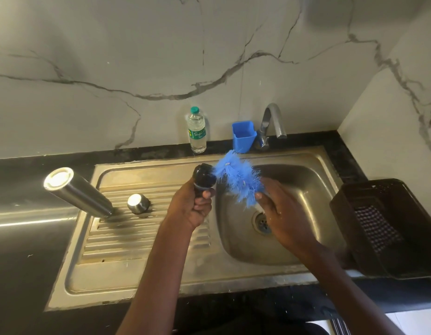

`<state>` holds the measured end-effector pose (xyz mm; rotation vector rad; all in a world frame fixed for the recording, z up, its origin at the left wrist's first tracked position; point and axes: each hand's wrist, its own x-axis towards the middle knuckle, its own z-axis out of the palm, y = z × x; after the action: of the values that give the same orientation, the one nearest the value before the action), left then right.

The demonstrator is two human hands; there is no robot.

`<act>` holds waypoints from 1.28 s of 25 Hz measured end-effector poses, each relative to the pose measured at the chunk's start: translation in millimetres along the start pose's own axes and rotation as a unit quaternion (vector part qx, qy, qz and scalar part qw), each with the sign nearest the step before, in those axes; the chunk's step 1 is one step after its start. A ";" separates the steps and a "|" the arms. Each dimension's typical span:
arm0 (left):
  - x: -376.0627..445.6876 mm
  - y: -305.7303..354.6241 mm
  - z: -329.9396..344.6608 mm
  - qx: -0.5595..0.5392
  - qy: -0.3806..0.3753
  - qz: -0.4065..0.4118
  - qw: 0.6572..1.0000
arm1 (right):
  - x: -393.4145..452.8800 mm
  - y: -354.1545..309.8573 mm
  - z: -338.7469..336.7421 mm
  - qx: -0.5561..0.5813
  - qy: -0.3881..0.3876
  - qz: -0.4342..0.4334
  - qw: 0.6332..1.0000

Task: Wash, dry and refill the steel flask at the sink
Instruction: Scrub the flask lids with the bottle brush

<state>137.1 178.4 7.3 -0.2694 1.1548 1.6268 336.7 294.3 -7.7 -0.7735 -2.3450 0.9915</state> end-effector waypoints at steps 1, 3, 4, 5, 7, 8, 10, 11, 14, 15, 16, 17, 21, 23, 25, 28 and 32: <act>-0.9 -1.5 -2.0 -0.022 -0.025 -0.016 0.999 | -4.8 -1.0 0.3 0.009 -0.005 -0.014 1.000; -2.8 -5.2 -4.3 -0.039 -0.073 -0.036 0.996 | -12.3 -1.0 2.3 0.032 -0.036 -0.006 0.999; -4.0 -6.8 -3.8 -0.035 -0.091 -0.037 0.995 | -12.3 2.7 4.4 0.038 -0.050 0.024 0.998; -4.6 -8.0 -2.9 -0.029 -0.101 -0.034 0.994 | -11.7 6.3 5.3 0.034 -0.053 0.057 0.996; -4.9 -7.9 -0.1 -0.018 -0.105 -0.021 0.994 | -12.5 7.9 2.1 0.025 -0.028 0.072 0.997; -4.8 -7.6 0.2 -0.013 -0.098 -0.017 0.995 | -15.3 5.5 -0.2 0.031 -0.003 0.055 0.998; -5.3 -7.0 2.1 0.007 -0.073 -0.002 0.997 | -23.4 -2.4 -5.1 0.030 0.031 0.002 0.999; -6.3 -7.1 4.0 0.027 -0.056 0.012 0.998 | -26.4 -5.6 -5.8 0.011 0.030 -0.016 0.999; -8.4 -9.3 8.4 0.129 0.040 0.081 0.988 | -23.0 -6.3 -9.1 -0.034 0.047 0.047 0.997; -7.9 -10.3 8.2 0.152 0.078 0.101 0.980 | -21.0 -7.7 -12.3 -0.035 0.059 0.049 0.996; -7.7 -10.7 8.0 0.161 0.110 0.114 0.974 | -20.0 -10.6 -15.0 -0.033 0.058 0.026 0.997; -8.1 -11.1 8.1 0.162 0.129 0.124 0.971 | -20.5 -14.0 -17.5 -0.035 0.045 -0.007 0.998; -10.6 -11.6 8.4 0.142 0.120 0.124 0.975 | -8.2 -10.5 -15.9 -0.054 -0.013 0.067 0.996; -11.7 -12.0 5.2 0.147 0.100 0.109 0.978 | -9.0 -12.2 -12.6 -0.038 0.024 0.068 0.997; -11.8 -12.3 0.4 0.146 0.092 0.109 0.979 | -17.4 -20.2 -9.8 -0.016 0.042 0.007 0.999; -11.3 -10.3 -0.7 0.174 0.108 0.117 0.972 | -16.5 -23.6 -4.1 -0.054 0.024 0.011 0.998; -16.0 -1.6 -5.0 0.227 0.127 0.115 0.959 | -11.4 -29.3 -1.5 -0.103 0.038 -0.073 0.991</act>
<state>143.0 164.5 14.8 -0.0462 1.7743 1.4984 336.9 270.7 13.0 -0.6900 -2.4239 0.6537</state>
